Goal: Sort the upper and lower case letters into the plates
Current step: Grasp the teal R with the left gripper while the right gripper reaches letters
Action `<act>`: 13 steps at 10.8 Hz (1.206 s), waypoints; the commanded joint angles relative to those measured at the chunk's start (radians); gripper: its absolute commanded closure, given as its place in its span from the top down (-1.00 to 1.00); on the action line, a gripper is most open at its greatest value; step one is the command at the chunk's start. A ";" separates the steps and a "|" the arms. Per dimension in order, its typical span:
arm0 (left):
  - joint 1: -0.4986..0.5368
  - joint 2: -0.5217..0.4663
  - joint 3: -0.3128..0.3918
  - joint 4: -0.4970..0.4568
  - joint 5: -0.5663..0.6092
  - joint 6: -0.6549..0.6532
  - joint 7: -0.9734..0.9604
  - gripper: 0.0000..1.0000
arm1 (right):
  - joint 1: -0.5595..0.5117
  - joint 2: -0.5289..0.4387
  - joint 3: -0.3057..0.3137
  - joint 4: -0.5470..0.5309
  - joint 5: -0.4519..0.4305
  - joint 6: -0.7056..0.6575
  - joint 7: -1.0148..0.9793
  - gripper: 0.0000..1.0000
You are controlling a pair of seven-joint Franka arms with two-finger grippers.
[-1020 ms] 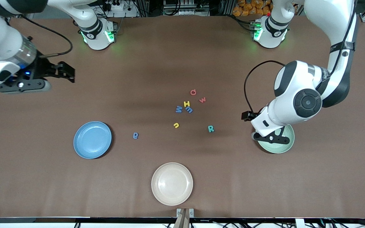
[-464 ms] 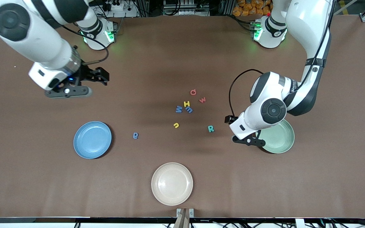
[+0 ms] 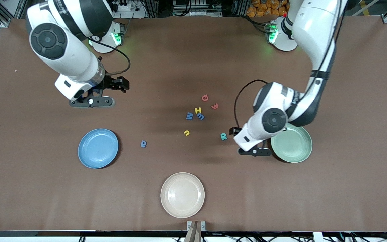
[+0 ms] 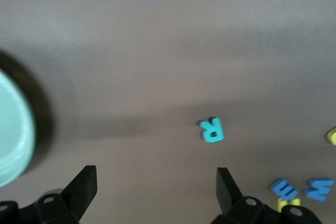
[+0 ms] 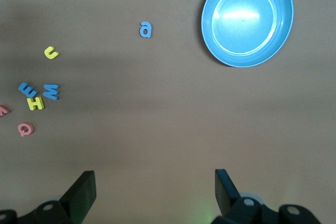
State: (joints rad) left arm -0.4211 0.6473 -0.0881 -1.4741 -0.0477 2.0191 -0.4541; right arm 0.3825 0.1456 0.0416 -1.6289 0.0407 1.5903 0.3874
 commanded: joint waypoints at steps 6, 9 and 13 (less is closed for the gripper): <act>-0.099 0.139 0.010 0.008 0.133 0.185 -0.245 1.00 | 0.036 -0.023 -0.008 -0.098 0.013 0.072 0.021 1.00; -0.097 0.152 0.011 0.008 0.137 0.199 -0.245 1.00 | 0.049 -0.020 -0.008 -0.101 0.013 0.088 0.050 1.00; -0.097 0.153 0.011 0.008 0.135 0.199 -0.245 1.00 | 0.062 -0.020 -0.008 -0.118 0.011 0.115 0.051 1.00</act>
State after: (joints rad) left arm -0.5096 0.7971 -0.0838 -1.4747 0.0583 2.2137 -0.6699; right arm 0.4331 0.1452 0.0416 -1.7250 0.0410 1.6913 0.4210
